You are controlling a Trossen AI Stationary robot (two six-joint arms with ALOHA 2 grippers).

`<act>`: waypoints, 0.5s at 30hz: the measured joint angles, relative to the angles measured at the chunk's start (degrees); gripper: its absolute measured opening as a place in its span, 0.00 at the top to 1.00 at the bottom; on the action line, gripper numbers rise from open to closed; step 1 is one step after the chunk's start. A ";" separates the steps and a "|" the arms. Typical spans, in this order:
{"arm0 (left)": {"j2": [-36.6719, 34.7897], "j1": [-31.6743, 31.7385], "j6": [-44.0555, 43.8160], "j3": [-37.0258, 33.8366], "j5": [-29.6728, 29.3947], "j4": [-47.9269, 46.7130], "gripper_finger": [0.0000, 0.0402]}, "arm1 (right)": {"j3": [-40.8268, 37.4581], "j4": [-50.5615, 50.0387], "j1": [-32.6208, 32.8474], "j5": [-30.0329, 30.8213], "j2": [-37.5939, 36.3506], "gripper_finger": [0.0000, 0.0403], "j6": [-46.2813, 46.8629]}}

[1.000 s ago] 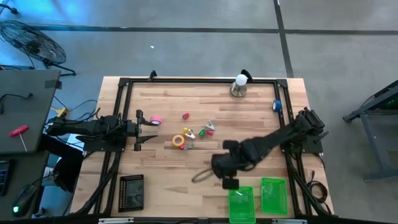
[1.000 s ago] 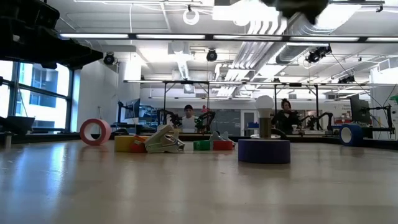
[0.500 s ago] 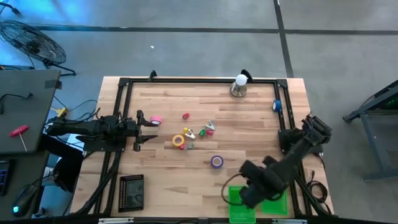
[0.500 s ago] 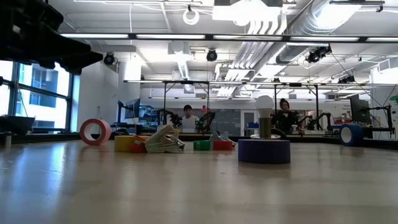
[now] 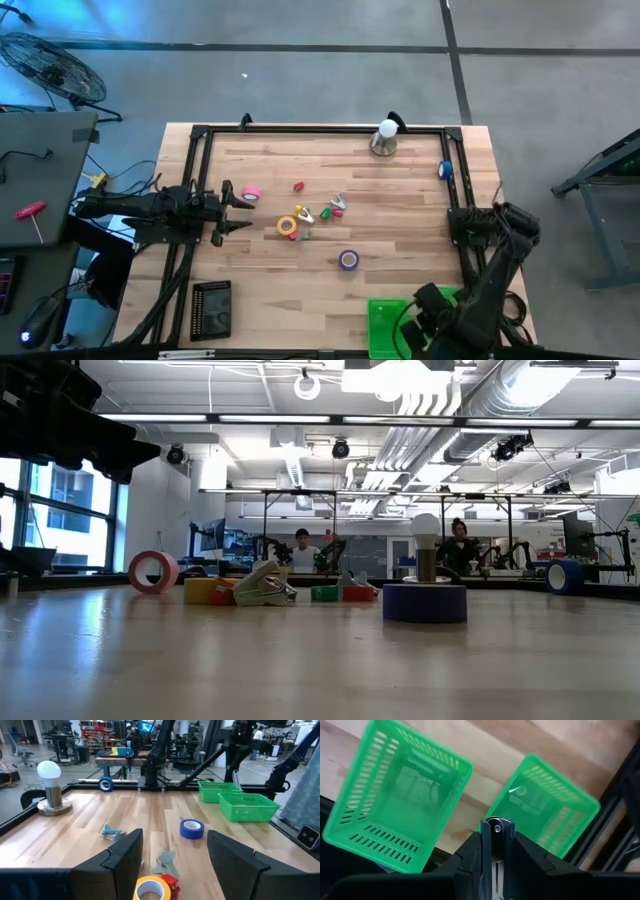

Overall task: Pick and place Stapler, Stapler remover, tape
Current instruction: Put the black staple remover into the right green bin

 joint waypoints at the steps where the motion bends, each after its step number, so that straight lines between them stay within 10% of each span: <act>1: 0.00 0.00 0.00 0.00 0.02 0.00 0.46 | 0.00 0.59 0.25 -0.08 0.66 0.81 0.34; 15: -0.02 0.01 -0.25 0.00 1.98 0.11 0.46 | 0.00 -1.13 1.42 -6.46 4.28 0.81 1.86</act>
